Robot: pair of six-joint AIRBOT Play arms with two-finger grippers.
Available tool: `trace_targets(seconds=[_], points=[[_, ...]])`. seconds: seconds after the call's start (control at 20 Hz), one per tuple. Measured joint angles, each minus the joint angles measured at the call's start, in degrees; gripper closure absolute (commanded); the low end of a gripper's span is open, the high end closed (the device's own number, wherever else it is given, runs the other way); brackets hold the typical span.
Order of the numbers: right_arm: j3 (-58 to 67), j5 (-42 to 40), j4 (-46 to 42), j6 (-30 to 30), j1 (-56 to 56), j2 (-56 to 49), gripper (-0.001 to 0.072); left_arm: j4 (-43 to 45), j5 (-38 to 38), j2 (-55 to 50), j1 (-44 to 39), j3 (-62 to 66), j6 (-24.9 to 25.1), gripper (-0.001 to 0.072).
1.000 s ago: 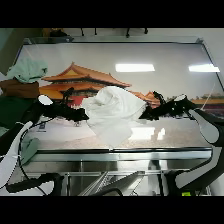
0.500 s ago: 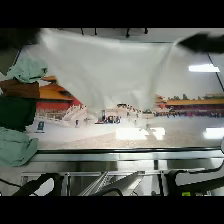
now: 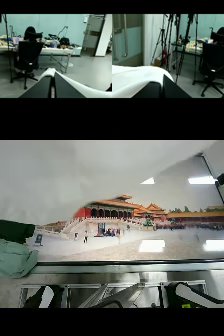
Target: Fold the shirts.
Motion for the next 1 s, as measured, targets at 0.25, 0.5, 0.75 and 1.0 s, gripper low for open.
trace_targets(seconds=[0.25, 0.5, 0.75, 1.0], points=[[-12.59, 4.48, 0.96, -2.73, 3.48, -5.51, 0.0698, 0.09, -3.67, -3.87, -6.56, -7.98, 3.43, 0.0697], [-29.29, 1.38, -11.06, -4.24, 15.28, -18.64, 0.0698, 17.86, -0.31, -17.75, -25.73, -19.04, 4.00, 0.0697], [-33.70, -8.09, -18.08, -4.46, 19.45, -36.11, 0.0698, 28.87, 5.64, -42.16, -33.68, -20.17, 3.72, 0.0698], [-32.17, -14.56, -19.89, -4.98, 20.20, -44.50, 0.0633, 31.30, 6.40, -60.54, -35.34, -8.57, 3.30, 0.0677]])
